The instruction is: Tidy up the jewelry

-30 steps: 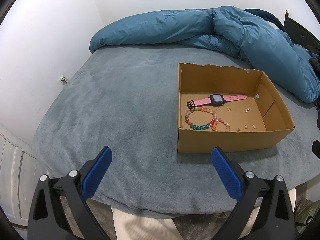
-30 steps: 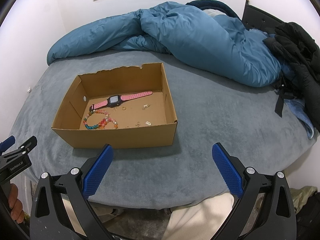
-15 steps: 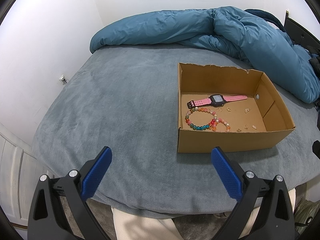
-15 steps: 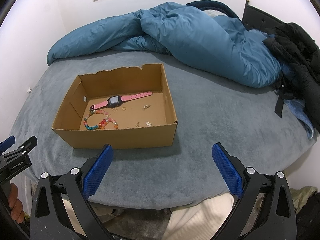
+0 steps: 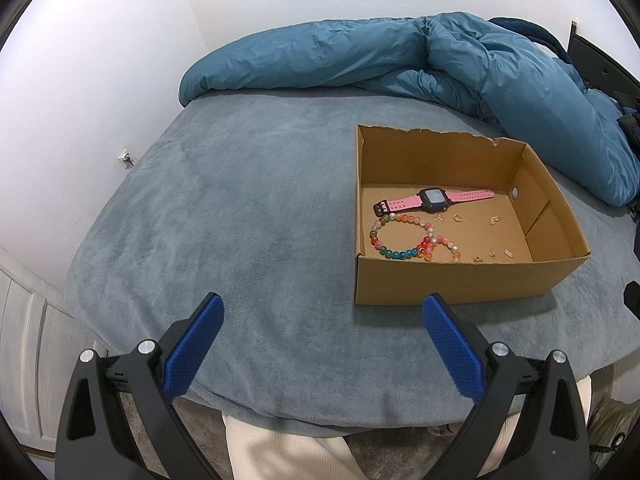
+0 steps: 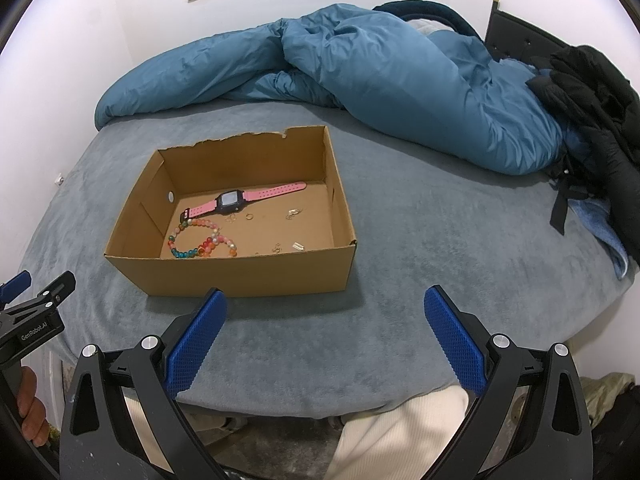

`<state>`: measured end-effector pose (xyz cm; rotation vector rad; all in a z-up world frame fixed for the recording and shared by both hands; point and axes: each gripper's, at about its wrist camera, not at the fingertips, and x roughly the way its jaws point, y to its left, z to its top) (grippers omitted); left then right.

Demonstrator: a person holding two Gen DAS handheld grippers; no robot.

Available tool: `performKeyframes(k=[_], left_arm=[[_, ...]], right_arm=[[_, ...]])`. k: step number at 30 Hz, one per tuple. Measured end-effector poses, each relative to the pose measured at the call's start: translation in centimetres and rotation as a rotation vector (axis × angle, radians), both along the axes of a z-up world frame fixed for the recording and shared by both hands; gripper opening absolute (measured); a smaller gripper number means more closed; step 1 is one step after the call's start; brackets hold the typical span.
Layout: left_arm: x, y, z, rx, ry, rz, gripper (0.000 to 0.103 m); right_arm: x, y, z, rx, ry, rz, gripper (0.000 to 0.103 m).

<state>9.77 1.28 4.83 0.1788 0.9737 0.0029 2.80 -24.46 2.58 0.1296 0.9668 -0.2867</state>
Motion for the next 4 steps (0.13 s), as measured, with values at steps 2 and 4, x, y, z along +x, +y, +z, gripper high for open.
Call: performKeyframes(k=[2,4], left_arm=[[-0.02,-0.01,0.01,-0.001,0.0,0.001,0.097],[-0.04,-0.05,0.01,-0.002,0.001,0.001,0.097]], right_arm=[[0.01,0.0,0.01,-0.001,0.0,0.0,0.095],[-0.06,-0.06,-0.03,-0.001,-0.001,0.0,0.095]])
